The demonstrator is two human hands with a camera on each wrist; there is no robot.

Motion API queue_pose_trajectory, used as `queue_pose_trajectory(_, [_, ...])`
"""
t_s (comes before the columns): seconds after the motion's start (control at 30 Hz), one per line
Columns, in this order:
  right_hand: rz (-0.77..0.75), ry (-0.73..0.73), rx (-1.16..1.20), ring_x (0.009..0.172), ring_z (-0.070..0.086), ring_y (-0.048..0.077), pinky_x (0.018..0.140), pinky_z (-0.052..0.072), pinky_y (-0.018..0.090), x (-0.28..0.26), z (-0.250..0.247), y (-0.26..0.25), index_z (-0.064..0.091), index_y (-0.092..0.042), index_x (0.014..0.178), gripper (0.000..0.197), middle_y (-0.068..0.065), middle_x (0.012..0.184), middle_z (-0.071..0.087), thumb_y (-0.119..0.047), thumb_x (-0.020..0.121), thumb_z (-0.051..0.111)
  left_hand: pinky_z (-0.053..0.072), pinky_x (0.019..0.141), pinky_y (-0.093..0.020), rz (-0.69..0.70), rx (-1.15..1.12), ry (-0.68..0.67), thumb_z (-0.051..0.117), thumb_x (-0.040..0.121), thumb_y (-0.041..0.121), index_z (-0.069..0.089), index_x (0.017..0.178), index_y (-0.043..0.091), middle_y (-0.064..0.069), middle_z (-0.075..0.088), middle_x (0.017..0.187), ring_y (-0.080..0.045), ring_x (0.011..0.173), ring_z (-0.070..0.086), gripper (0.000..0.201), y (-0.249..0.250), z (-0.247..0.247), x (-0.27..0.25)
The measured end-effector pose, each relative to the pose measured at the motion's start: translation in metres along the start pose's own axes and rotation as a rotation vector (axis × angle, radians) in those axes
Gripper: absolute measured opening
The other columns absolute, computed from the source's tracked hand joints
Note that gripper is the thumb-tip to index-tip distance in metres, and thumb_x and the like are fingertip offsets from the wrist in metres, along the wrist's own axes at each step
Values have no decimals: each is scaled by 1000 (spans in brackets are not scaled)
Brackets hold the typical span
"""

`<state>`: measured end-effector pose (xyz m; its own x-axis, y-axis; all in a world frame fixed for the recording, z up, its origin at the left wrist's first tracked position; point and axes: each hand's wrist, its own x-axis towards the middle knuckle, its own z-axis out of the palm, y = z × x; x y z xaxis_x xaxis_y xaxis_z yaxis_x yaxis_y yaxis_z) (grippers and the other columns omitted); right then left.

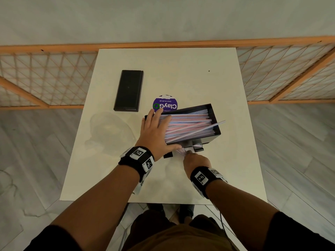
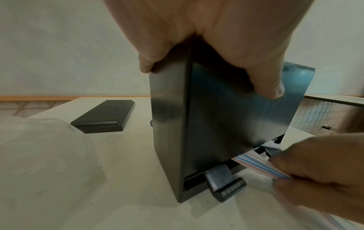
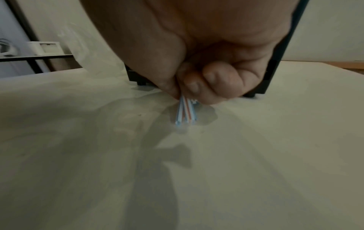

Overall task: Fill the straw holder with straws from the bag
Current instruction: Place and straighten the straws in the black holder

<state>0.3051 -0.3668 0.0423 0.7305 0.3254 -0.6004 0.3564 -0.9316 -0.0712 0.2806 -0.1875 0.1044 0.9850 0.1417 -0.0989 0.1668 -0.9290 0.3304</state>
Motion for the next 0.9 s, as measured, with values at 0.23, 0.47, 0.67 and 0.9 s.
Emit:
queue_pose_trajectory(0.23, [-22, -47, -55, 97, 70, 29, 73, 49, 36, -24, 13, 38, 48, -12, 124, 28, 7, 112, 70, -17, 98, 38, 23, 120, -63, 22, -6, 7, 67, 68, 82, 34, 151, 24, -6, 16, 164, -33, 154, 7, 107, -4, 1, 1])
queue_pose_trajectory(0.47, [-30, -73, -35, 89, 69, 28, 68, 43, 34, -57, 27, 74, 48, -17, 113, 22, 3, 101, 69, -18, 96, 35, 22, 121, -63, 31, -2, 12, 64, 68, 83, 35, 151, 24, -5, 16, 165, -33, 154, 8, 106, -4, 1, 1])
queue_pose_trajectory(0.67, [-132, -90, -110, 74, 58, 29, 66, 40, 33, -96, 17, 92, 48, -17, 115, 23, -2, 80, 58, -17, 97, 34, 22, 120, -63, 32, 4, 6, 63, 68, 85, 34, 151, 25, -5, 15, 166, -32, 154, 6, 106, -5, 2, 0])
queue_pose_trajectory(0.9, [-273, 45, -114, 84, 66, 31, 62, 37, 35, -123, -57, 81, 44, -24, 111, 28, 3, 93, 66, -43, 106, 24, 5, 125, -43, -36, -460, 66, 54, 91, 69, 29, 158, 32, 8, -3, 171, -14, 157, -9, 81, 0, -23, -9])
